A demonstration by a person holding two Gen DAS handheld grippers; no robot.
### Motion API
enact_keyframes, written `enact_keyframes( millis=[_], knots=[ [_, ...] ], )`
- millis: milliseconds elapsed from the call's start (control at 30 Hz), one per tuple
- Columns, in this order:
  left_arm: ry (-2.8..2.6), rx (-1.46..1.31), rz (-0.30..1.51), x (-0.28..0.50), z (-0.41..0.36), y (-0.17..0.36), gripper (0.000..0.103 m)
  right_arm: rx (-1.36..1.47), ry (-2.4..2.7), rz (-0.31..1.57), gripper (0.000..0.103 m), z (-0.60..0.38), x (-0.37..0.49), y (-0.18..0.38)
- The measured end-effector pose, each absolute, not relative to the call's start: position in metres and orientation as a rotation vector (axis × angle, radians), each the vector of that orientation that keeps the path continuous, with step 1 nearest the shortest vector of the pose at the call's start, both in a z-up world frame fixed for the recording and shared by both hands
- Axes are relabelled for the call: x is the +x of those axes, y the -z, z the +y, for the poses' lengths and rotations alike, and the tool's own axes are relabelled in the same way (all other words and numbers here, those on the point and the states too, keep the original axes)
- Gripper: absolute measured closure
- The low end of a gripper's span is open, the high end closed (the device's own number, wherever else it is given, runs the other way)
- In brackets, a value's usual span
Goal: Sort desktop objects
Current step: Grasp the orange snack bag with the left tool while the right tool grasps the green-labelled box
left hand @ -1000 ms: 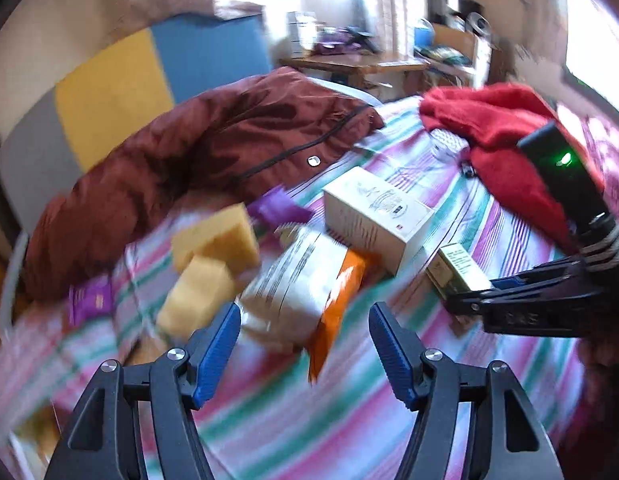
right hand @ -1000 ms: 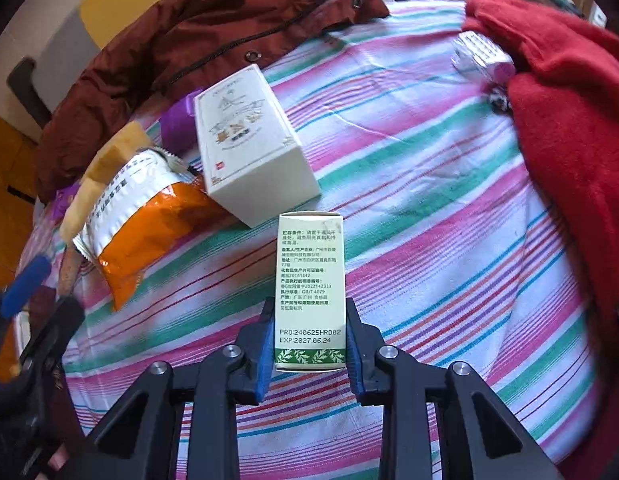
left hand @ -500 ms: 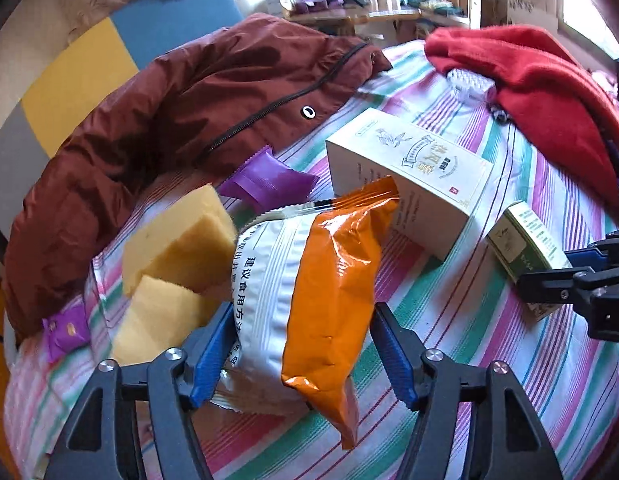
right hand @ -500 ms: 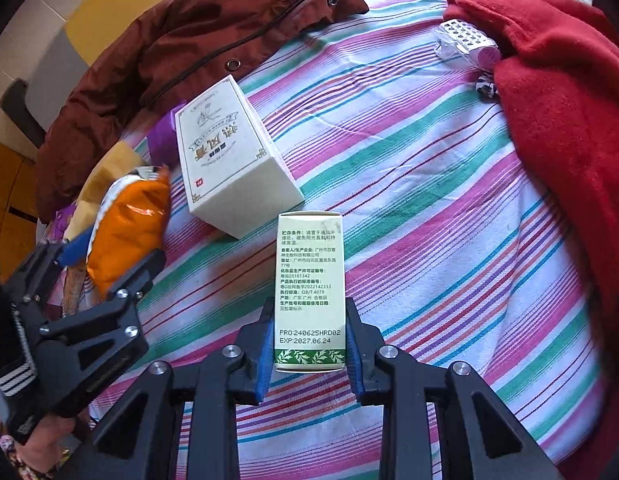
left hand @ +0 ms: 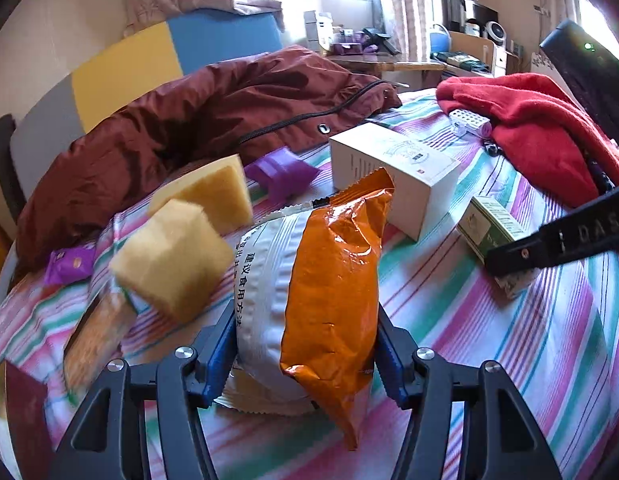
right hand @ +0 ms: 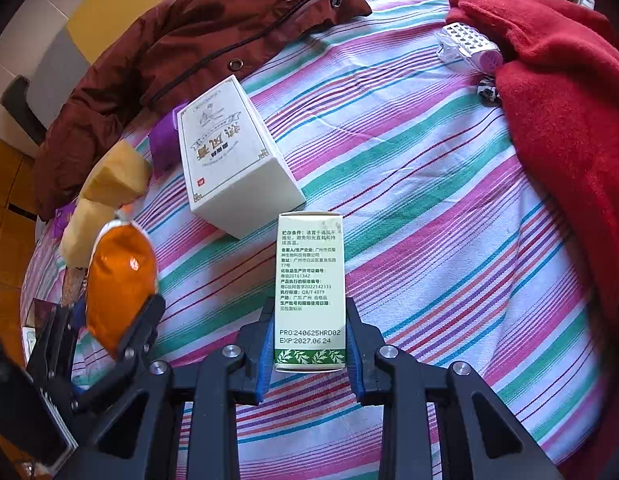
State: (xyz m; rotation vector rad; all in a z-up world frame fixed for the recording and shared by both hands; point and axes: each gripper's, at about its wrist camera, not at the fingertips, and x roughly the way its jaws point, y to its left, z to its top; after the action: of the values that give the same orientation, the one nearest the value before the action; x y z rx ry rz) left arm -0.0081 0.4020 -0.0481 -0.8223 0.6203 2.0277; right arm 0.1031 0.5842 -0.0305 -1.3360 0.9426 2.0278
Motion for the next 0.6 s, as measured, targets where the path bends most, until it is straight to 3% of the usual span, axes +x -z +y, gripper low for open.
enact_keyframes(
  millis=[467, 600],
  knots=[
    [-2.127, -0.808, 0.538, 0.027, 0.335, 0.047, 0.042, -1.395, -2.085, 0.822, 0.073, 0.549, 0.098, 0.019],
    [-2.134, -0.8, 0.53, 0.033, 0.324, 0.047, 0.042, -1.412, -2.125, 0.789, 0.073, 0.585, 0.108, 0.024]
  ],
)
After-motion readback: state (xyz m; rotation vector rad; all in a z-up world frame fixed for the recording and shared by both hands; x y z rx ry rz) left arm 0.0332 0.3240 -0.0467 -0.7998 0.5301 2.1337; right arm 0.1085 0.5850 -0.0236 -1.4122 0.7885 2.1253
